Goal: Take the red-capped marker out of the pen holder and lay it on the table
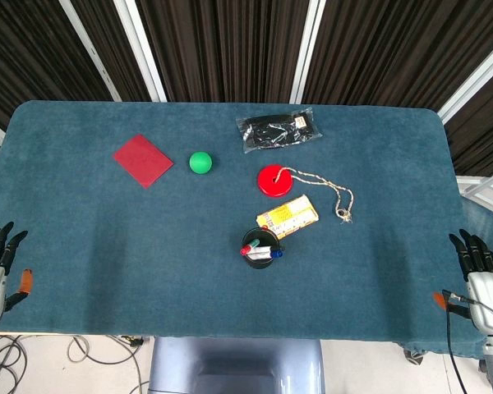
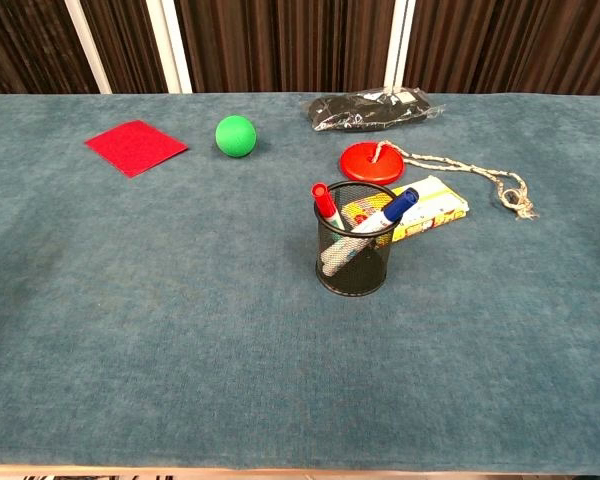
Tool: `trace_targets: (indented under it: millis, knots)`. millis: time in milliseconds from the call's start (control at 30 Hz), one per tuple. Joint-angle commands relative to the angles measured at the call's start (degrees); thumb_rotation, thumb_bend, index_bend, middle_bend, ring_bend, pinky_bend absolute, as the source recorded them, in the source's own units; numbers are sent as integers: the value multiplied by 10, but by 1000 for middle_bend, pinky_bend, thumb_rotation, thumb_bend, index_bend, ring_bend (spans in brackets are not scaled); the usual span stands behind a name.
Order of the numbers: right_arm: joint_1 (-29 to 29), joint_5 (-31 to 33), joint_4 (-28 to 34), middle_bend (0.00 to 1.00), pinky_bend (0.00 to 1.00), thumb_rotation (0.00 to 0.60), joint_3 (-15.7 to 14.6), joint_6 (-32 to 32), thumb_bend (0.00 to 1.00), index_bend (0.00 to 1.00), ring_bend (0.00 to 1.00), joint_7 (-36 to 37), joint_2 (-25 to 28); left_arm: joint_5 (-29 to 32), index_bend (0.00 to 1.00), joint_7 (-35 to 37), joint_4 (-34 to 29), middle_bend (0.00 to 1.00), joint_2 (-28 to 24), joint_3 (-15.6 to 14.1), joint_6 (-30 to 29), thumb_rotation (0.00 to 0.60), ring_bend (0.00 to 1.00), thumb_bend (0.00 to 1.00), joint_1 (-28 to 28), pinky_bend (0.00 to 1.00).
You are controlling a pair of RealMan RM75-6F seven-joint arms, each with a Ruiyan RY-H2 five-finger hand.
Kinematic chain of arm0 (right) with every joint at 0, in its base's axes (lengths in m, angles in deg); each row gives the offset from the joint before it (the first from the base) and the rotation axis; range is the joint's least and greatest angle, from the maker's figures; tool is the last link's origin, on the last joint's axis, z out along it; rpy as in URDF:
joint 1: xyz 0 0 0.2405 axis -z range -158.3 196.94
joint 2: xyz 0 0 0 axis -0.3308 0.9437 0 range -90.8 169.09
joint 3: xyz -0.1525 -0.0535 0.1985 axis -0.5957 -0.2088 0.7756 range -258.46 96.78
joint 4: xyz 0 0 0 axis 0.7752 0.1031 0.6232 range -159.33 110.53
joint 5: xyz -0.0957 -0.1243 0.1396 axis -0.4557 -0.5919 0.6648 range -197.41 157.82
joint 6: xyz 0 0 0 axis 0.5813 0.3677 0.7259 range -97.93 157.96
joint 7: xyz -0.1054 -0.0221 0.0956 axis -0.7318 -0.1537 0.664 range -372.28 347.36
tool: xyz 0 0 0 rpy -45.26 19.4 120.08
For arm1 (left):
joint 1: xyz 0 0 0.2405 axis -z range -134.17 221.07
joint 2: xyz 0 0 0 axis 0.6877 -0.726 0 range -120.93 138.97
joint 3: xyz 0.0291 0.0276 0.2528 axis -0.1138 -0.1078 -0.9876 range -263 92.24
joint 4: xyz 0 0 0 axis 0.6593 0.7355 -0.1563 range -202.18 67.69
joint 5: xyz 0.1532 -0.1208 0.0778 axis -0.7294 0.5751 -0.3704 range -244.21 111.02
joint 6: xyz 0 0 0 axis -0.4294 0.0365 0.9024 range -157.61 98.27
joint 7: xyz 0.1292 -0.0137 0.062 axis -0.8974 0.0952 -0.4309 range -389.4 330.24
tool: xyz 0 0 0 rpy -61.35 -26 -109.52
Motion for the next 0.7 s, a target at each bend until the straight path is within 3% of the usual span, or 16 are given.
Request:
trace_targets:
  millis: [33, 700]
  knots:
    - [2, 0, 3, 0, 173, 600, -1, -1, 133, 2, 0, 1, 2, -1, 125, -1, -1, 0, 0, -1, 0, 600, 0, 481, 0, 0]
    - [0, -6, -1, 0, 173, 600, -3, 6, 134, 6, 0, 64, 11, 2, 125, 0, -4, 0, 2, 1, 4, 600, 0, 481, 1, 0]
